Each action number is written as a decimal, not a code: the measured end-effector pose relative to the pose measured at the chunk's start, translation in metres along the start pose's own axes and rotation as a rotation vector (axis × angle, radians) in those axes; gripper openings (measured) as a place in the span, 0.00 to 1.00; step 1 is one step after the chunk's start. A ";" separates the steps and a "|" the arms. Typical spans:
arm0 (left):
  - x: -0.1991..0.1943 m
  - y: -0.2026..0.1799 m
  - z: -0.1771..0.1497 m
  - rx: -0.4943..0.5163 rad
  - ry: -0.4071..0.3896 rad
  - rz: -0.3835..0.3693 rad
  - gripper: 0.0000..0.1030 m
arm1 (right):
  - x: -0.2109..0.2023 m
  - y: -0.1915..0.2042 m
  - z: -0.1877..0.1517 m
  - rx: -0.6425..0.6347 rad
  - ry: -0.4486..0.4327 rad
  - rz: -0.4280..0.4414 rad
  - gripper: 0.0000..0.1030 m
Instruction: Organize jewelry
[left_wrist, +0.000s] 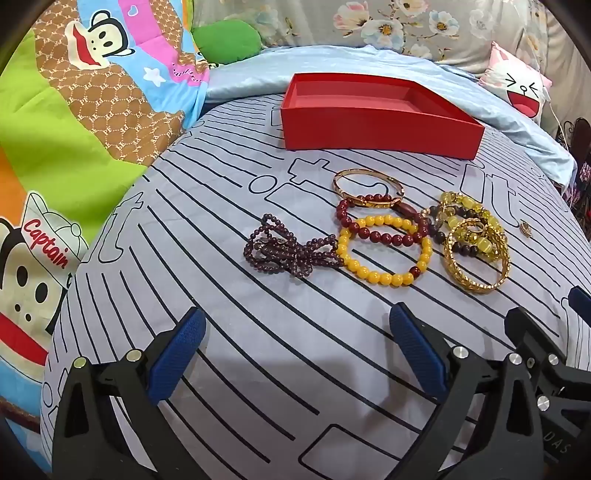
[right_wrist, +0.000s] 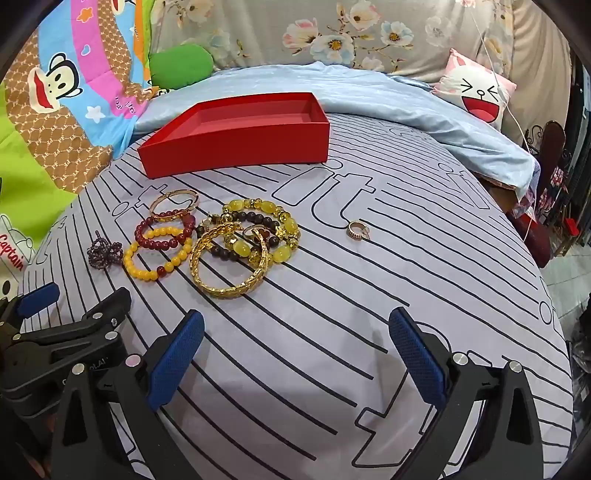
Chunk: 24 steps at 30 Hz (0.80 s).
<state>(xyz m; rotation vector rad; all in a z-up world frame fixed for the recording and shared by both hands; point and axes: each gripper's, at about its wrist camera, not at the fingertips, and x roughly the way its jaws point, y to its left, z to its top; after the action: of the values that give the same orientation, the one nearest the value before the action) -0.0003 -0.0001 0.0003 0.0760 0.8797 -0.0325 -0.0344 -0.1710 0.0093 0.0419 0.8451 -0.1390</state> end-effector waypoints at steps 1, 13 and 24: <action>0.000 0.000 0.000 0.000 -0.001 0.002 0.92 | 0.000 0.000 0.000 0.004 -0.001 0.006 0.94; -0.001 0.000 0.000 -0.001 0.000 0.000 0.92 | 0.000 0.000 0.000 0.002 -0.002 0.004 0.94; -0.002 -0.005 -0.002 -0.001 0.005 -0.001 0.92 | 0.001 0.000 0.000 0.002 -0.001 0.003 0.94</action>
<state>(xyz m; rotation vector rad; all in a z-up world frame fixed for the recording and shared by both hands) -0.0034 -0.0047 -0.0002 0.0746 0.8845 -0.0323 -0.0341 -0.1706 0.0083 0.0445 0.8438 -0.1370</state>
